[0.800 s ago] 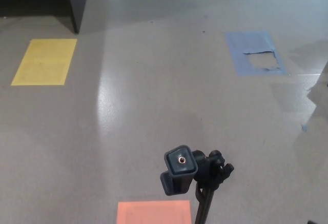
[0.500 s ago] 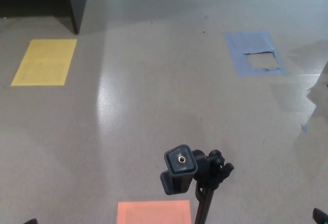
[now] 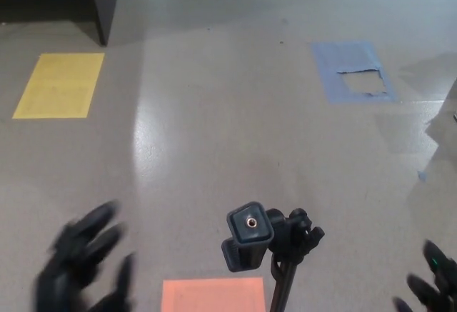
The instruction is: A phone stand is kept on the floor and the robot uses both its hands to grab it and uses its left hand to extend the phone stand by pulling it upwards
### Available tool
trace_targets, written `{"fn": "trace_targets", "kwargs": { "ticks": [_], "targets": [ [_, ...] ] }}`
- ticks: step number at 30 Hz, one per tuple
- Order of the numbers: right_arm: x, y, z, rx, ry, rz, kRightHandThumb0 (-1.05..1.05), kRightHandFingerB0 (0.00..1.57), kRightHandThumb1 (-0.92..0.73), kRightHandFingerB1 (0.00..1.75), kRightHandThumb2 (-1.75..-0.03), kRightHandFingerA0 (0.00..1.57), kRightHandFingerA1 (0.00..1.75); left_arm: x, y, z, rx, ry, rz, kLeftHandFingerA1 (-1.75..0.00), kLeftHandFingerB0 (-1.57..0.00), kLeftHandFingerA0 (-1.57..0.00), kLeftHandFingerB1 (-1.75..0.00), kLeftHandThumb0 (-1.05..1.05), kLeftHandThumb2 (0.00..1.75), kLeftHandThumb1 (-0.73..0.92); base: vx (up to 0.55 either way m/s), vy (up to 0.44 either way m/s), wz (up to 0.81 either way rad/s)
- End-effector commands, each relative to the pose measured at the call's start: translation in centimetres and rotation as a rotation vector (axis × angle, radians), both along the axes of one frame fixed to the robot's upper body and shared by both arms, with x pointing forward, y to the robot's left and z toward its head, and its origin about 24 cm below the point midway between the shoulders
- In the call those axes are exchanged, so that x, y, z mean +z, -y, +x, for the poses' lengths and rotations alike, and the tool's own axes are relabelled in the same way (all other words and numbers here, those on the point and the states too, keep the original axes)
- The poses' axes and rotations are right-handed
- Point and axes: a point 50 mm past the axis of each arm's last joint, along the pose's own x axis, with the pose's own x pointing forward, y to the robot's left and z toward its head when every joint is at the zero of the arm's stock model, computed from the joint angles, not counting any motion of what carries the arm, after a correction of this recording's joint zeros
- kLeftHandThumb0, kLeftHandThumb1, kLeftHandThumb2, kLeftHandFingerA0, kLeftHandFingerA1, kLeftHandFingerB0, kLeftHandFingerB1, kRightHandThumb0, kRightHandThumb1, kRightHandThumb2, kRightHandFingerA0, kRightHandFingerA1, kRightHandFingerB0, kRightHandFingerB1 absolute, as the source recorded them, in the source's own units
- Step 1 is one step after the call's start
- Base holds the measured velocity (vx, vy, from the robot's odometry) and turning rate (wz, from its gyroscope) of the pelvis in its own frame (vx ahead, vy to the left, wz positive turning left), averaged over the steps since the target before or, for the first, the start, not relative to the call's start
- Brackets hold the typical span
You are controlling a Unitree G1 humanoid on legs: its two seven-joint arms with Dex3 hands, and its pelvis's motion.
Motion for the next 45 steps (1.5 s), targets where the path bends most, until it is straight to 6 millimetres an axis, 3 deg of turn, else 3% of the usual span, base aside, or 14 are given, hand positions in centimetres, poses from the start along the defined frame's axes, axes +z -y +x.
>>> {"fn": "trace_targets", "kwargs": {
  "ticks": [1,3,4,5,9,11,12,31,32,34,42,43,44,45],
  "targets": [
    [1.1,0.0,2.2,0.045,0.061,-0.177,-1.05,0.0,-0.64,0.07,-0.97,0.11,0.0,2.4,2.7,1.0,-0.084,0.13,0.055,-0.65,-0.5,-0.46,-0.59,-0.76,0.61,0.69,0.0,0.0,0.0],
    [1.0,-0.7,2.6,0.054,0.075,-0.208,-1.01,0.0,-0.55,0.0,-0.61,0.0,0.0,2.7,4.7,0.9,-0.131,0.132,-0.027,-0.69,-0.52,-0.48,-0.66,-0.77,0.97,0.58,0.0,0.0,0.0],
    [1.0,-1.0,2.8,0.06,0.087,-0.212,-0.96,0.0,-0.53,0.61,-0.89,0.0,0.29,2.8,5.4,0.7,-0.154,0.133,-0.073,-0.7,-0.55,-0.5,-0.66,-0.75,0.96,0.59,0.0,0.0,0.0],
    [1.1,-1.3,3.0,0.069,0.1,-0.214,-0.96,0.0,-0.51,0.66,-0.88,0.0,0.34,3.0,6.2,0.3,-0.18,0.133,-0.132,-0.7,-0.56,-0.52,-0.66,-0.76,0.96,0.59,0.0,0.0,0.0],
    [0.9,-1.4,3.0,0.07,0.102,-0.224,-0.96,0.0,-0.51,0.66,-0.88,0.0,0.34,3.0,6.3,0.1,-0.184,0.128,-0.138,-0.7,-0.56,-0.52,-0.66,-0.76,0.96,0.59,0.0,0.0,0.0],
    [1.3,-2.0,3.6,0.084,0.117,-0.206,-1.03,0.0,-0.57,0.38,-0.45,0.0,0.0,2.7,7.1,-0.5,-0.214,0.12,-0.156,-0.65,-0.62,-0.56,-0.61,-0.74,0.63,0.67,0.0,0.0,0.0],
    [1.7,-2.2,4.0,0.091,0.119,-0.225,-1.03,0.0,-0.65,0.3,-0.34,0.0,0.0,2.7,7.7,-0.8,-0.242,0.103,-0.202,-0.71,-0.6,-0.56,-0.66,-0.75,0.97,0.58,0.0,0.0,0.0],
    [1.4,-3.1,3.8,0.114,0.096,-0.213,-1.03,0.0,-0.67,0.41,-0.44,0.0,0.44,1.1,8.6,-2.8,-0.316,0.014,-0.276,-0.7,-0.58,-0.55,-0.65,-0.7,0.97,0.58,0.0,0.0,0.0],
    [1.4,-3.1,3.7,0.112,0.091,-0.217,-0.95,0.0,-0.57,0.0,-0.58,0.0,0.24,1.0,8.5,-2.8,-0.314,0.011,-0.275,-0.71,-0.58,-0.55,-0.65,-0.7,0.97,0.58,0.0,0.0,0.0],
    [1.4,-3.1,3.7,0.111,0.088,-0.218,-0.95,0.0,-0.57,0.0,-0.58,0.0,0.24,0.9,8.5,-2.8,-0.313,0.009,-0.275,-0.71,-0.58,-0.55,-0.65,-0.7,0.97,0.58,0.0,0.0,0.0],
    [1.4,-3.5,3.6,0.093,0.094,-0.171,-0.96,0.0,-0.63,0.24,-0.45,0.0,0.43,-0.1,7.9,-2.7,-0.278,-0.008,-0.268,-0.67,-0.62,-0.53,-0.59,-0.66,0.59,0.64,0.0,0.0,0.0],
    [1.4,-3.8,3.5,0.109,0.093,-0.169,-0.85,0.0,-0.45,0.64,-0.89,0.0,0.64,0.0,7.8,-2.7,-0.277,-0.003,-0.265,-0.7,-0.58,-0.51,-0.66,-0.72,0.91,0.52,0.0,0.0,0.0],
    [1.3,-4.1,3.4,0.129,0.093,-0.165,-0.85,0.0,-0.45,0.64,-0.89,0.0,0.64,0.1,7.7,-2.7,-0.275,0.004,-0.262,-0.7,-0.58,-0.51,-0.66,-0.72,0.91,0.52,0.0,0.0,0.0],
    [1.2,-4.4,3.1,0.135,0.091,-0.139,-0.92,0.0,-0.59,0.15,-0.49,0.0,0.41,0.1,7.7,-2.7,-0.269,0.002,-0.257,-0.71,-0.59,-0.54,-0.65,-0.76,0.89,0.52,0.0,0.0,0.0]
  ]
}}
